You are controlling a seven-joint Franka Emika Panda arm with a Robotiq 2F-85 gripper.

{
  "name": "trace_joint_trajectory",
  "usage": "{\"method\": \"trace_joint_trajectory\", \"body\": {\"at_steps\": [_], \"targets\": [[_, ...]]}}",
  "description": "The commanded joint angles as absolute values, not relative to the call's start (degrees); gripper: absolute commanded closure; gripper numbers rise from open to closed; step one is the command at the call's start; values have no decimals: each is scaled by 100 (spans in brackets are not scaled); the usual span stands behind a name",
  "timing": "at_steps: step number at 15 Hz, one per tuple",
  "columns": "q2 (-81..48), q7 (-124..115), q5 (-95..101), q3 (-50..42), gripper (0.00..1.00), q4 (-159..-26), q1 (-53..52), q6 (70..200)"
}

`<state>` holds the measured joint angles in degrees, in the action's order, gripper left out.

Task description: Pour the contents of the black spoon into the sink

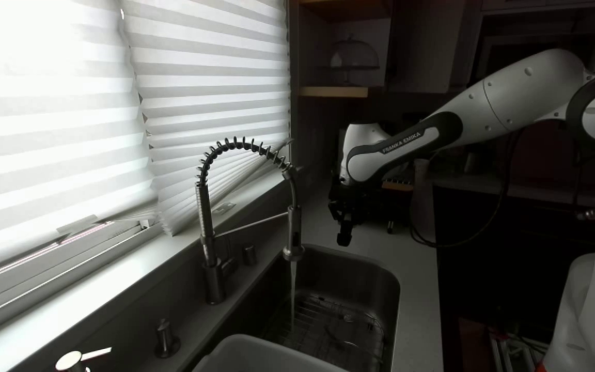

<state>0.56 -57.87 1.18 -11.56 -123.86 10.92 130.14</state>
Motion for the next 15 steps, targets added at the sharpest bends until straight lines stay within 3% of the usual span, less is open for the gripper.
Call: {"method": "trace_joint_trajectory", "body": {"at_steps": [1,15], "targets": [[34,-5908,299,-1100,94,-12273,1076,12951],[90,-7315,3507,-644,94,-11635,771,12335]]}}
